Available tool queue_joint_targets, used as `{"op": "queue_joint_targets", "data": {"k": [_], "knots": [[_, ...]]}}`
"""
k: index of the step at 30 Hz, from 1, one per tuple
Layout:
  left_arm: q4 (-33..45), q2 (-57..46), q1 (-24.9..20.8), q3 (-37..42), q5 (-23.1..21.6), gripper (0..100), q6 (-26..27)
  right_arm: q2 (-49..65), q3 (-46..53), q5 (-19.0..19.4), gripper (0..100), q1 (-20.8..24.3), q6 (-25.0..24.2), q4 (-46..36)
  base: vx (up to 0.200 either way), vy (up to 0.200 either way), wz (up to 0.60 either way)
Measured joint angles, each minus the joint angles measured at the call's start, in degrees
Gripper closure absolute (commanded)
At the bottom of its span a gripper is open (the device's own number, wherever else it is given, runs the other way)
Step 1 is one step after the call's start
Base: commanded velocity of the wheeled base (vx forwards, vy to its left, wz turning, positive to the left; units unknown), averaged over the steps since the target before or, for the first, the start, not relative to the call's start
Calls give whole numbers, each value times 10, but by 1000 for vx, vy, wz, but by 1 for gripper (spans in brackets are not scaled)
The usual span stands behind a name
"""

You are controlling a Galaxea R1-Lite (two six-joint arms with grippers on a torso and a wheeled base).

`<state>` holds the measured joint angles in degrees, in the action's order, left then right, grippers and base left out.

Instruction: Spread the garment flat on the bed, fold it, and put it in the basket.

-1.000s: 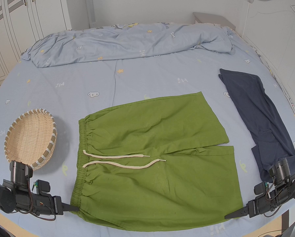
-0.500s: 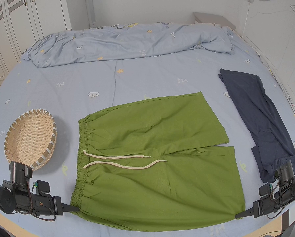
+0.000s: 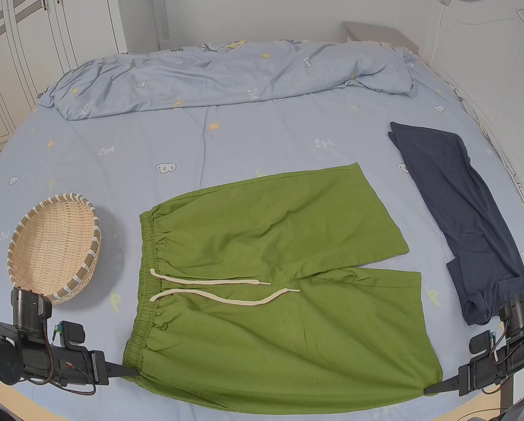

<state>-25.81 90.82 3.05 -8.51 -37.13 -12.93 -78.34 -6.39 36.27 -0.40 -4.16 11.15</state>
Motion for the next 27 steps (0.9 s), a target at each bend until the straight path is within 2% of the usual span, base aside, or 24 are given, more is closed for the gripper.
{"op": "queue_joint_targets", "data": {"k": [8,13,21,27], "knots": [[10,-47,-6,-22,-2,100,-32,54,-137,-25,100,5,-2,-151,0,0,0],[74,-74,-12,-77,-2,100,-61,75,-266,-56,100,19,-22,-222,0,0,0],[234,-80,-12,-289,0,100,-96,50,-487,-142,100,64,-65,-265,0,0,0],[289,-43,-9,-424,3,100,-120,-18,-657,-194,100,95,-86,-278,0,0,0]]}}
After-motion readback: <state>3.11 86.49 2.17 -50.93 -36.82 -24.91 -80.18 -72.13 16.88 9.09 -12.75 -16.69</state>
